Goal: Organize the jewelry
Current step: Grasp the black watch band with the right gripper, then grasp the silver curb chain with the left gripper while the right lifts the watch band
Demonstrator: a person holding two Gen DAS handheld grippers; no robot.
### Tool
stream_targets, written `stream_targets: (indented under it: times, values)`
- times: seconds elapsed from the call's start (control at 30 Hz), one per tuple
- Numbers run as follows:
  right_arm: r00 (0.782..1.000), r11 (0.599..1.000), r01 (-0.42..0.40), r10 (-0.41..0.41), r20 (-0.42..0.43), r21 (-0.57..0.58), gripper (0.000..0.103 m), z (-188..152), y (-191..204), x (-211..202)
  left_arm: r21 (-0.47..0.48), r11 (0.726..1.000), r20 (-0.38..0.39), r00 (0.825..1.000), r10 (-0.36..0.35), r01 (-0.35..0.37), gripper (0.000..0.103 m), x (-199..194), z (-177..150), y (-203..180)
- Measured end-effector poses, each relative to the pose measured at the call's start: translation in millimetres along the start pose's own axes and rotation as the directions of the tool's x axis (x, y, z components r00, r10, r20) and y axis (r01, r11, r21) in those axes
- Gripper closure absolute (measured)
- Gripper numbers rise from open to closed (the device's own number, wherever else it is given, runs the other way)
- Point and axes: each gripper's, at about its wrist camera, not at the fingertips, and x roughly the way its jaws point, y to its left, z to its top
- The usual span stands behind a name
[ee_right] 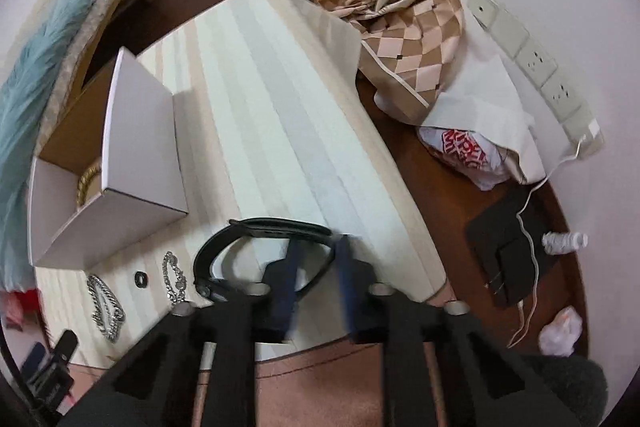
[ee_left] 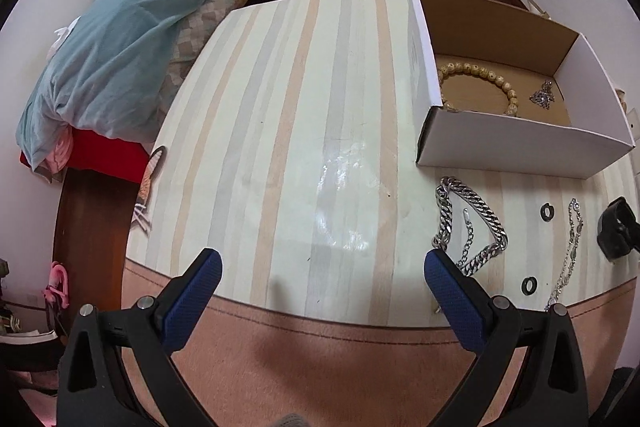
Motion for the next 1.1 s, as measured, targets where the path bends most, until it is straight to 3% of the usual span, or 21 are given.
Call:
stream_targets:
  times: [0.2,0.33,0.37,0.47,0.57,0.63,0.7,0.73,1.1]
  values:
    - [0.997,0.998,-0.028,0.032,0.070,-0.062,0.092,-8,15,-16,0.003,0.997,-0.026,0.997,-0.078,0.078,0.000,7,2,1]
    - [0.995,0.995,-0.059,0.065,0.080,-0.076,0.092,-15,22,-27,-0.032,0.979,-0.064,0.977,-0.203,0.201,0.000,15,6,-1]
    - [0.994,0.995,-0.065,0.072,0.083,-0.079,0.092,-17,24,-30,-0.028,0.972,-0.069,0.969,-0.237,0.235,0.004,17,7,-4]
    - [0.993,0.994,-0.066,0.073,0.088,-0.090,0.092,-24,28,-34,0.020,0.968,-0.088,0.965,-0.248,0.251,0.026,25,12,-20]
    - [0.994,0.994,-0.073,0.079,0.082,-0.081,0.092,-27,27,-34,0.085,0.968,-0.069,0.971,-0.230,0.236,0.040,23,14,-33]
    - [0.994,0.994,-0.074,0.080,0.080,-0.076,0.092,-28,25,-33,0.116,0.964,-0.063,0.970,-0.233,0.239,0.062,21,14,-39]
    - [0.993,0.994,-0.074,0.080,0.082,-0.075,0.092,-29,25,-34,0.151,0.955,-0.049,0.967,-0.250,0.255,0.090,16,13,-45]
    - [0.993,0.994,-0.075,0.081,0.084,-0.074,0.092,-30,25,-35,0.165,0.951,-0.048,0.965,-0.257,0.261,0.098,15,12,-46]
    - [0.986,0.991,-0.112,0.120,0.113,-0.072,0.092,-32,26,-56,0.043,0.929,-0.019,0.930,-0.368,0.368,0.098,-10,-1,3]
